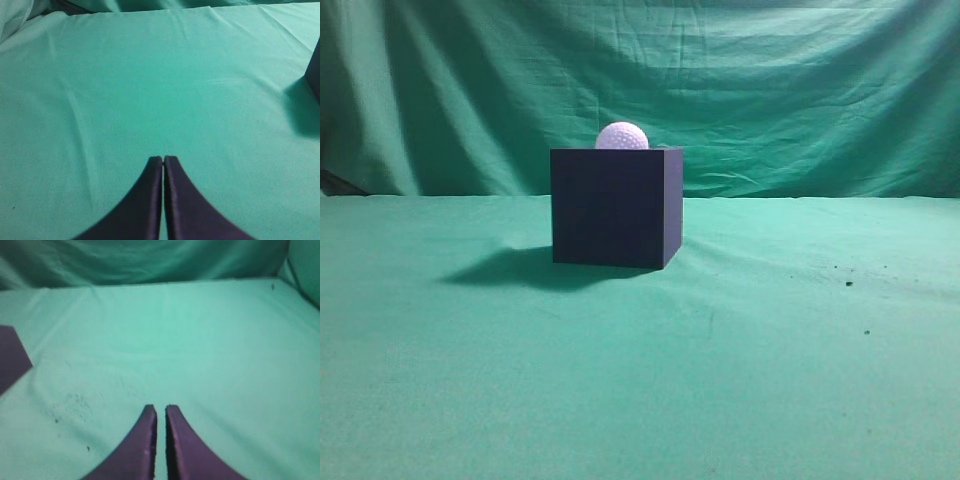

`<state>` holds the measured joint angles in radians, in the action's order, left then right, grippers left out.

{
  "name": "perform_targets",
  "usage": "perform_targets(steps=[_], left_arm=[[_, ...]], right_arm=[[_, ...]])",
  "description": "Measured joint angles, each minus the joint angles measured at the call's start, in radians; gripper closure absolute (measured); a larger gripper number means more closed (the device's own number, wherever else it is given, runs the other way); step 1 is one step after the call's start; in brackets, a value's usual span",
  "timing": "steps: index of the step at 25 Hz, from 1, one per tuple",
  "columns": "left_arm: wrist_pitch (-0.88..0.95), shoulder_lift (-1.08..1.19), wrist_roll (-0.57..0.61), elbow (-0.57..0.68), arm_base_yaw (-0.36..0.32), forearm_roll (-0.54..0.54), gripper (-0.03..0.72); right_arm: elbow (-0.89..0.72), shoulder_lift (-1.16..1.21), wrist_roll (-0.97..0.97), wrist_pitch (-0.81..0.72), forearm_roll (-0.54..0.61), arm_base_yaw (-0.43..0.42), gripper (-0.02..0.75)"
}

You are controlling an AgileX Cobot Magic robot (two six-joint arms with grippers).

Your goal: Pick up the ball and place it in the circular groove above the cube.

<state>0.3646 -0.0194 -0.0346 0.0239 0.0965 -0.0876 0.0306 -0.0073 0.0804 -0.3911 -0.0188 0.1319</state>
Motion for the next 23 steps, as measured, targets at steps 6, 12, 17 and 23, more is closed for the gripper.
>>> perform_targets(steps=[6,12,17,23], left_arm=[[0.000,0.000,0.000,0.000,0.000,0.000,0.688],[0.000,0.000,0.000,0.000,0.000,0.000,0.688],[0.000,0.000,0.000,0.000,0.000,0.000,0.688],[0.000,0.000,0.000,0.000,0.000,0.000,0.688]], right_arm=[[-0.058,-0.002,0.000,0.007,0.062,-0.073,0.692],[-0.058,-0.002,-0.036,0.011,0.070,-0.077,0.692],[-0.058,-0.002,-0.040,0.011,0.070,-0.077,0.692],[-0.058,-0.002,-0.040,0.011,0.070,-0.077,0.692]])
